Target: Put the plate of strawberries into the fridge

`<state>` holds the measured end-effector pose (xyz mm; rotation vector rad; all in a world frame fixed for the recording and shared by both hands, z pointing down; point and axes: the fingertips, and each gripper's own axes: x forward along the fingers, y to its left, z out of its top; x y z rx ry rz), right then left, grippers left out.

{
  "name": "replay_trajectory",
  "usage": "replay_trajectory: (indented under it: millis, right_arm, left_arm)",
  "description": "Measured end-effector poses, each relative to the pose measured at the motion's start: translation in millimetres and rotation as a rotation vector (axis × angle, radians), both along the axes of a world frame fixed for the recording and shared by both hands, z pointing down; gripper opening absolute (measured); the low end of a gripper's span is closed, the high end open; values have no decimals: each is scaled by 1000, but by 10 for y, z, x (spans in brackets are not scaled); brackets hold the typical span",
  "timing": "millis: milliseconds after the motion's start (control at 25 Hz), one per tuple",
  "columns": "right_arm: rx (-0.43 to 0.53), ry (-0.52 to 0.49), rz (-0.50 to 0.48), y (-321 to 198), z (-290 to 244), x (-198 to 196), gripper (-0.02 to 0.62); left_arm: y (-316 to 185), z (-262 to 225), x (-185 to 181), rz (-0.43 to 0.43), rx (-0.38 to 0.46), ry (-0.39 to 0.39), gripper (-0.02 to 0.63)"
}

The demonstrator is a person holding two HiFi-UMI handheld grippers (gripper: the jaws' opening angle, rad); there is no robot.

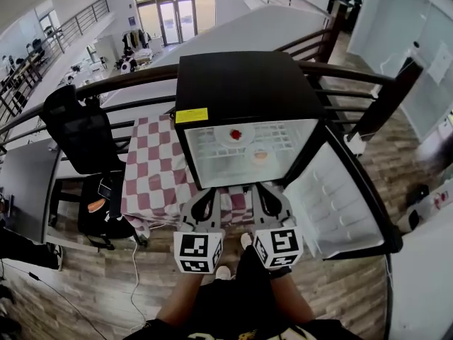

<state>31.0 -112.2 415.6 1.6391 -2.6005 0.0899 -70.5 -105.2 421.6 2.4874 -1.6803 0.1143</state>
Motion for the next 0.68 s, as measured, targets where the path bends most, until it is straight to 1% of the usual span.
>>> replay_trajectory:
  millis: [120, 240, 320, 480, 680]
  right_arm:
    - [-3, 10, 0, 200, 108, 16, 20]
    - [27, 28, 11, 331, 215, 26, 20]
    - [30, 24, 9, 381, 253, 35, 20]
    - [41, 26, -8, 306, 254, 48, 20]
    - [45, 34, -37, 180, 201, 27, 21]
  left_arm:
    - [184, 117, -44, -31, 0, 4, 18]
    - [300, 219, -87, -56, 18, -4, 17]
    - [328, 264, -101, -64, 22, -9, 17]
    - [262, 307, -108, -75, 3, 2, 17]
    - [128, 298, -10, -51, -18, 24, 17]
